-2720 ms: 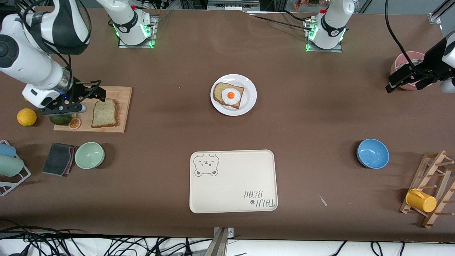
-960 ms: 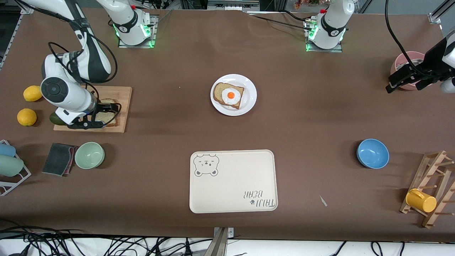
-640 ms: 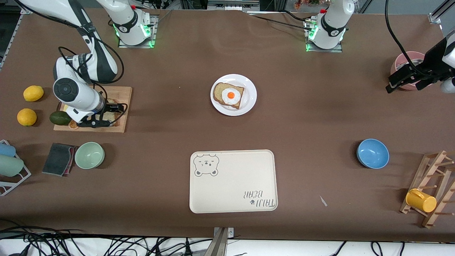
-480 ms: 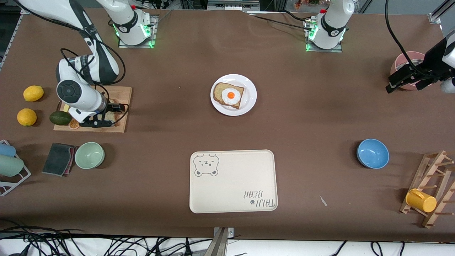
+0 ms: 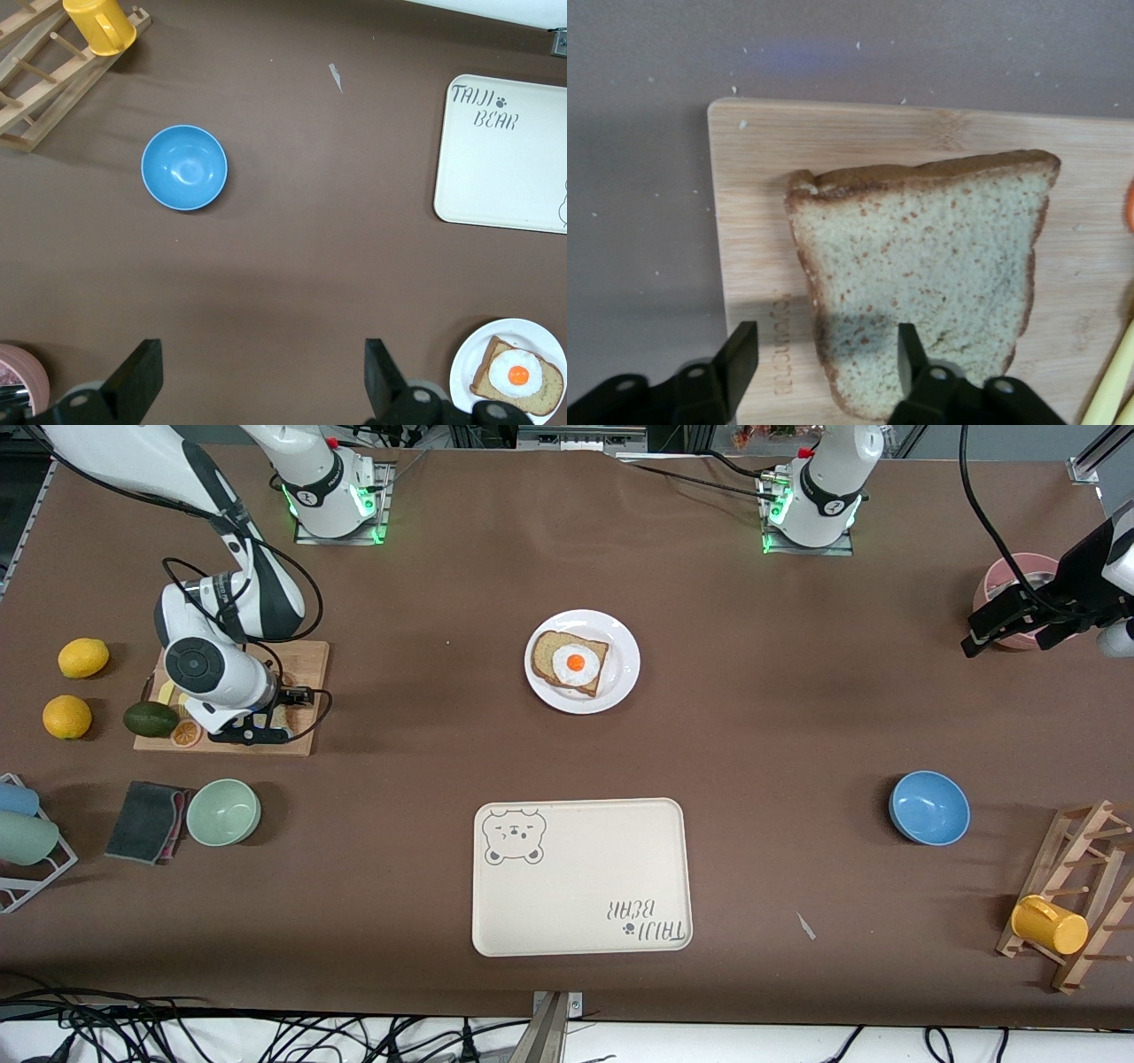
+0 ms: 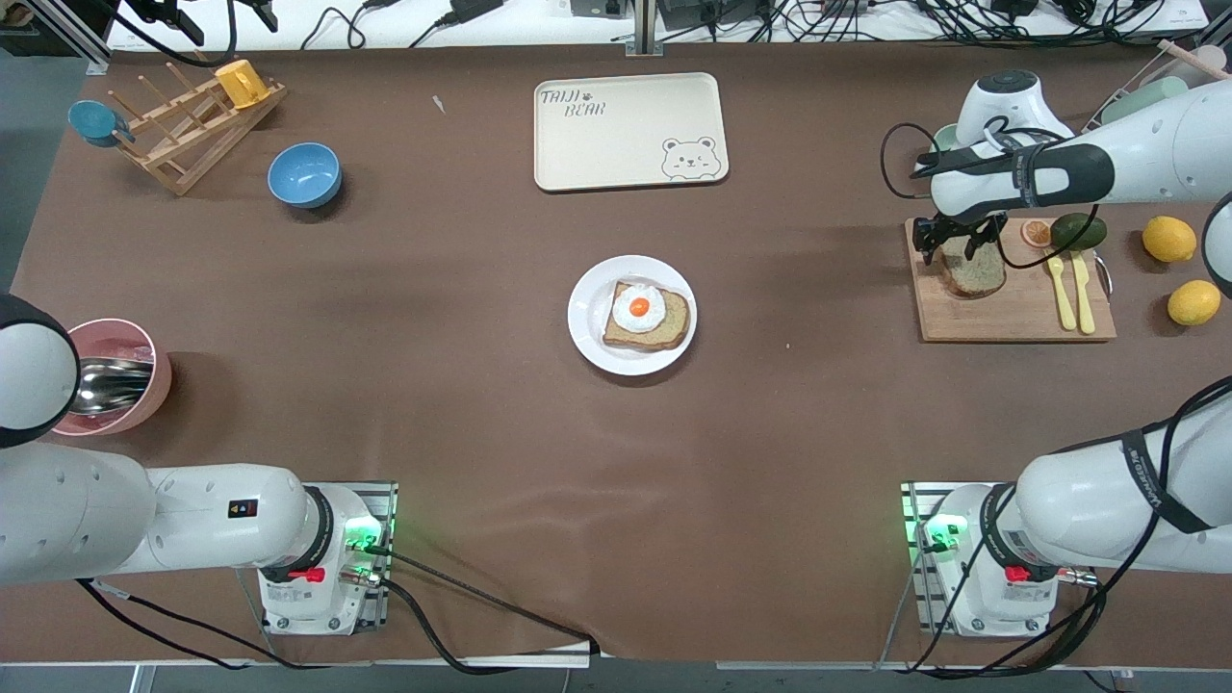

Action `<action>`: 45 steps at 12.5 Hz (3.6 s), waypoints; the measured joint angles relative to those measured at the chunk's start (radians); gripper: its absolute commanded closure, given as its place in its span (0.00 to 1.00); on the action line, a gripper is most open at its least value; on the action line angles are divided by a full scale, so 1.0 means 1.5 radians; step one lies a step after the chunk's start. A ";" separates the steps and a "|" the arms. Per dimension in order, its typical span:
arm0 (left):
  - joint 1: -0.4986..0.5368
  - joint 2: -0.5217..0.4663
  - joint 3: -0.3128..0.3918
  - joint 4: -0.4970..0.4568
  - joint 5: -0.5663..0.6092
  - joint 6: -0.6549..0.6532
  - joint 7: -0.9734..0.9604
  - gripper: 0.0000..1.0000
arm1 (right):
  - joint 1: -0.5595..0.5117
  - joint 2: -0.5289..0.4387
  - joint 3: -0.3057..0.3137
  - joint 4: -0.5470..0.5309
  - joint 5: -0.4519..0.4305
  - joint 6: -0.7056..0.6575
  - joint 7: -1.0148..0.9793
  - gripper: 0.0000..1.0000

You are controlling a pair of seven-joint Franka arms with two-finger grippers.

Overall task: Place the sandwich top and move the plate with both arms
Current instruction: 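Close the right gripper on the bread slice edge, then carry the bread slice with the right gripper to the white plate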

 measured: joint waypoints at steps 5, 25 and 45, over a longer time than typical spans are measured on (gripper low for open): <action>0.000 0.000 0.000 0.000 0.000 0.000 0.000 0.00 | 0.000 0.012 -0.011 0.000 -0.005 0.000 0.018 0.53; -0.001 0.000 0.000 0.000 -0.010 0.000 0.000 0.00 | 0.000 0.002 -0.011 0.001 -0.020 -0.016 0.036 1.00; 0.002 0.006 0.002 0.002 -0.013 0.000 0.000 0.00 | 0.116 0.057 0.337 0.330 -0.002 -0.273 0.496 1.00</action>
